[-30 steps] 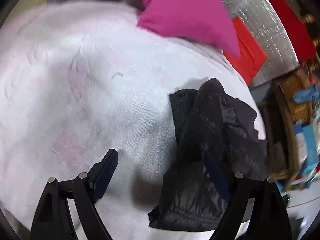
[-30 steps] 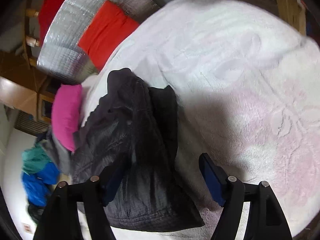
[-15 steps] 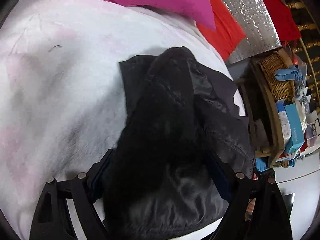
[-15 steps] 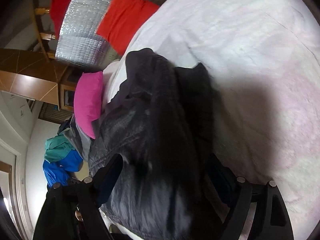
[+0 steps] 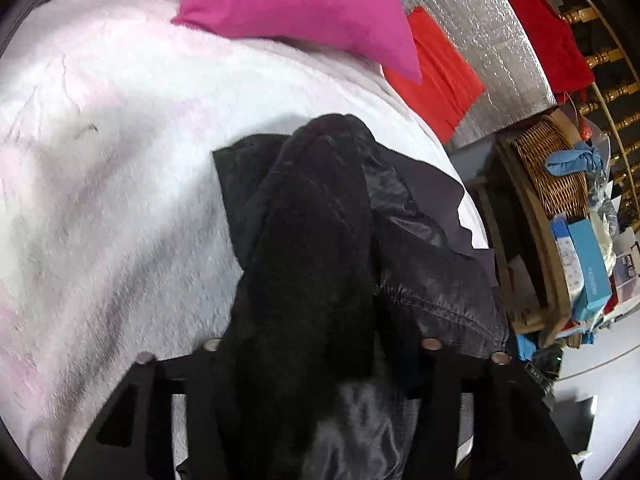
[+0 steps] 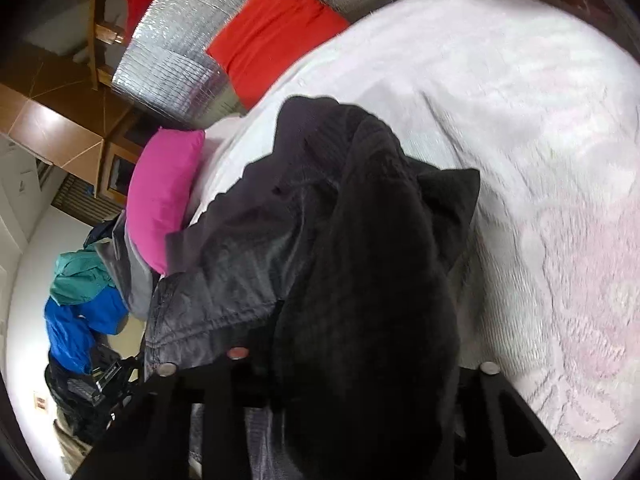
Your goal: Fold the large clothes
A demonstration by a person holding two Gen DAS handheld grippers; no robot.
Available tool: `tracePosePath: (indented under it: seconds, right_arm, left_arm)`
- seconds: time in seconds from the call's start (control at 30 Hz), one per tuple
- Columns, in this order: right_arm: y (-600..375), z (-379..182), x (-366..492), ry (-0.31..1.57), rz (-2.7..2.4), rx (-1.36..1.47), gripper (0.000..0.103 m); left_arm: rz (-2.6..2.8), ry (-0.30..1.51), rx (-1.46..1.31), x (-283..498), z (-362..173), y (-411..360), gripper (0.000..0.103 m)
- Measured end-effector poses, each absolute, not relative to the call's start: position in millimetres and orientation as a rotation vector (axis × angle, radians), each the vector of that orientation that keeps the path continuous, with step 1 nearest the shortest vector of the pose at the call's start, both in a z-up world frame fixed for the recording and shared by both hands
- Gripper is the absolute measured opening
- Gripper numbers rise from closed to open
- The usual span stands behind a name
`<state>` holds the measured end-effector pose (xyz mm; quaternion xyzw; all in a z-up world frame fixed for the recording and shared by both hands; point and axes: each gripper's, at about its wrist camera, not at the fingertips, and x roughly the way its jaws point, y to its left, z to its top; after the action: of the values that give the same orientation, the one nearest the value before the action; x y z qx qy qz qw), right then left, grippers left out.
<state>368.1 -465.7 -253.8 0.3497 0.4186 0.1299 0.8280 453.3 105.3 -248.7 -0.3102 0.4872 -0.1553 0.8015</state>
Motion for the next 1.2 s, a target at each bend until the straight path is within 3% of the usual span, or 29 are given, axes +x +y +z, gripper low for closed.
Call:
tracePosePath:
  seconds: [0.07, 0.27, 0.3, 0.33, 0.4, 0.47, 0.57, 0.7, 0.9, 1.2]
  right_arm:
    - [-457.9, -238.5, 370.5, 0.837, 0.248, 0.682, 0.031]
    - [-448.6, -215.3, 383.7, 0.7, 0.197, 0.655, 0.03]
    - [-447.8, -221.2, 388.7, 0.721, 0.184, 0.653, 0.03]
    - [-448.2, -230.9, 395.3, 0.762, 0.163, 0.66, 0.031]
    - [-455.0, -243.1, 398.1, 0.815, 0.142, 0.723, 0.043]
    - [-462.7, -242.7, 394.9, 0.832, 0.143, 0.775, 0.047]
    - [-473.6, -232.4, 374.8, 0.806, 0.113, 0.781, 0.062]
    - [-488.6, -220.2, 338.7, 0.762, 0.084, 0.817, 0.064]
    - [-486.6, -212.1, 280.6, 0.722, 0.178, 0.893, 0.075]
    - [-425.5, -263.0, 299.2, 0.908, 0.273, 1.078, 0.075]
  left_arm:
    - [-0.318, 1.017, -0.656, 455.3, -243.2, 106.0, 0.038]
    - [-0.257, 0.921, -0.583, 464.4, -227.8, 100.9, 0.037]
    - [-0.221, 0.938, -0.542, 469.0, -231.9, 97.2, 0.039]
    - [-0.193, 0.962, -0.507, 473.2, -236.5, 92.6, 0.047]
    - [-0.157, 0.989, -0.49, 478.0, -240.4, 84.7, 0.06]
    - [-0.153, 1.005, -0.478, 477.4, -236.1, 82.6, 0.063]
    - [-0.129, 1.008, -0.412, 469.8, -224.1, 80.2, 0.064]
    - [-0.06, 0.949, -0.353, 438.7, -204.3, 95.6, 0.068]
    - [-0.083, 0.821, -0.347, 377.0, -184.6, 104.0, 0.079]
    - [-0.224, 1.047, -0.619, 376.8, -235.7, 91.6, 0.08]
